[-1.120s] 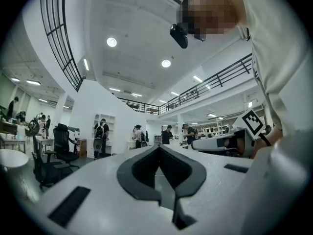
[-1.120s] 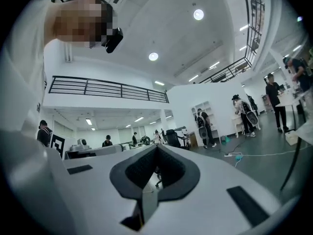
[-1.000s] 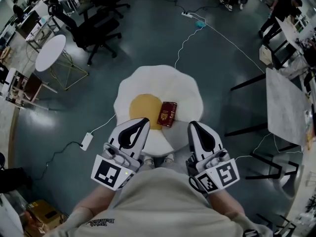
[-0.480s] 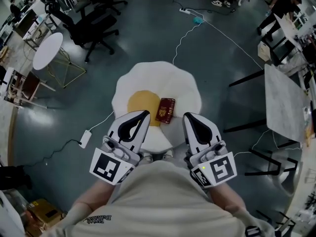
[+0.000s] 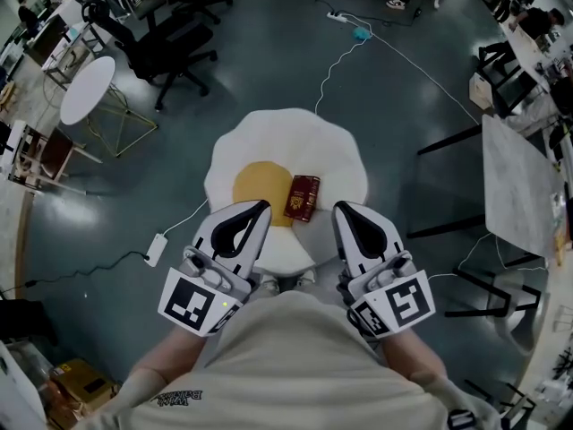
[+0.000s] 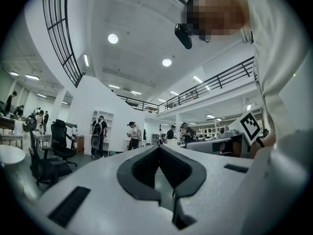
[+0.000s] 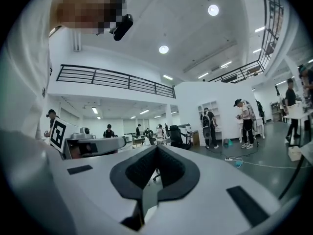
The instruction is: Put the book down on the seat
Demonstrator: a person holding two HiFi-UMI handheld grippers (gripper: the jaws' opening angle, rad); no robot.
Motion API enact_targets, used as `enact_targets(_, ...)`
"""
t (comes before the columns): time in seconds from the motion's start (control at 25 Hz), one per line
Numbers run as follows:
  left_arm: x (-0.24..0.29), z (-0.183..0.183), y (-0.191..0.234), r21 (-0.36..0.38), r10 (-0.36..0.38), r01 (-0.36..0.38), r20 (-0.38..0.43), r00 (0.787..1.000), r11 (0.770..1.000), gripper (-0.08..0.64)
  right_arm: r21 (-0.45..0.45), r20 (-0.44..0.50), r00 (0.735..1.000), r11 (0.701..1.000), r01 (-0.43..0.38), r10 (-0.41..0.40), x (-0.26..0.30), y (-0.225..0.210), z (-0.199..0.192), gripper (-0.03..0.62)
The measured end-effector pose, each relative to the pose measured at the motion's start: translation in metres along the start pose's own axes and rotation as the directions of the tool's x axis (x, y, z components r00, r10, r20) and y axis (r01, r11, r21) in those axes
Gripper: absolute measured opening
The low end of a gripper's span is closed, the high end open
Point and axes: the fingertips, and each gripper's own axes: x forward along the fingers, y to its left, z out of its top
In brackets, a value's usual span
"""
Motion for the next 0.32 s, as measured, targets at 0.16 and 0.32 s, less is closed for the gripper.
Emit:
enact_targets(0.16, 0.000, 0.012, 0.000, -0.015, -0.004, 0.004, 0.020, 1.000, 1.000, 0.005, -0.015, -0.003, 1.000, 1.000, -0.001, 0.001, 0.000, 0.002, 0.008, -0.002)
enact_targets(0.32, 0.001, 0.022, 0.000, -0.011, -0.008, 0.008, 0.050, 0.999, 1.000, 0.005, -0.041, 0.021, 1.000, 0.999, 0.003, -0.002, -0.001, 0.005, 0.018, -0.002)
